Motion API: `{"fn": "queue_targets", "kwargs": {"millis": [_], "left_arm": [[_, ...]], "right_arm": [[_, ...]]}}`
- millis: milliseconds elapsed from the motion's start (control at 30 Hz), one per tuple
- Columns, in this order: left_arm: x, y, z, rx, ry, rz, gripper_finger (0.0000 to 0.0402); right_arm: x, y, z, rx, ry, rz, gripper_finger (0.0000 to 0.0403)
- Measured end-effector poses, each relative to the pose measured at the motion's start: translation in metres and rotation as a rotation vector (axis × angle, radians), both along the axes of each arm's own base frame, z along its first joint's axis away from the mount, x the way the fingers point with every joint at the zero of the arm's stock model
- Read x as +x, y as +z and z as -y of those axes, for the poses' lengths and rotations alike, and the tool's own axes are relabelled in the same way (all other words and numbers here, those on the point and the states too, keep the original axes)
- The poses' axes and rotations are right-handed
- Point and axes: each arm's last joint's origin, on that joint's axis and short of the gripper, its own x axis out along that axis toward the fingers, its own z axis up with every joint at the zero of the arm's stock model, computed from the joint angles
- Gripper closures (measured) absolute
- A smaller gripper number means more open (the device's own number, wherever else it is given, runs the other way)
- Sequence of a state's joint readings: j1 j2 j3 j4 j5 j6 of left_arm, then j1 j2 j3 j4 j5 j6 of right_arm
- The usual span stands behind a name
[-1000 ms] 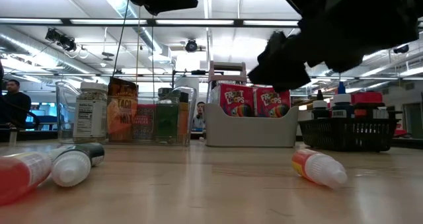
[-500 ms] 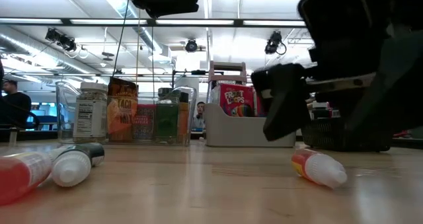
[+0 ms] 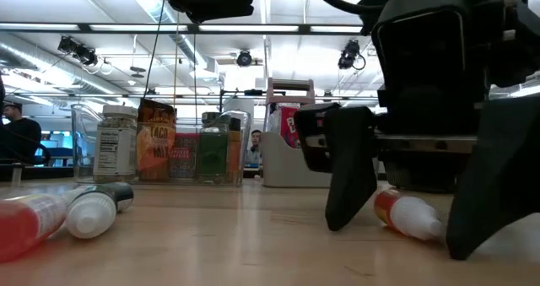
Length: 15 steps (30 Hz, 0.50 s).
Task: Pick & Place Kitchen Items
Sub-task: Put the right small orange food coloring bottle into the black basket
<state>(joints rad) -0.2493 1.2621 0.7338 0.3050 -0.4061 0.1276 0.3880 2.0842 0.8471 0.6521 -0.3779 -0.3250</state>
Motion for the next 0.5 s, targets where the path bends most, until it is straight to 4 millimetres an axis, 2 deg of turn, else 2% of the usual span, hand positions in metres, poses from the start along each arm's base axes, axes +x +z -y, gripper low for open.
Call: {"fn": "queue_targets", "kwargs": {"millis": [500], "left_arm": [[0.0000, 0.0000, 0.0000, 0.000, 0.000, 0.000, 0.0191]], "right_arm": [[0.0014, -0.0010, 0.0035, 0.060, -0.100, -0.088, 0.0271]]}}
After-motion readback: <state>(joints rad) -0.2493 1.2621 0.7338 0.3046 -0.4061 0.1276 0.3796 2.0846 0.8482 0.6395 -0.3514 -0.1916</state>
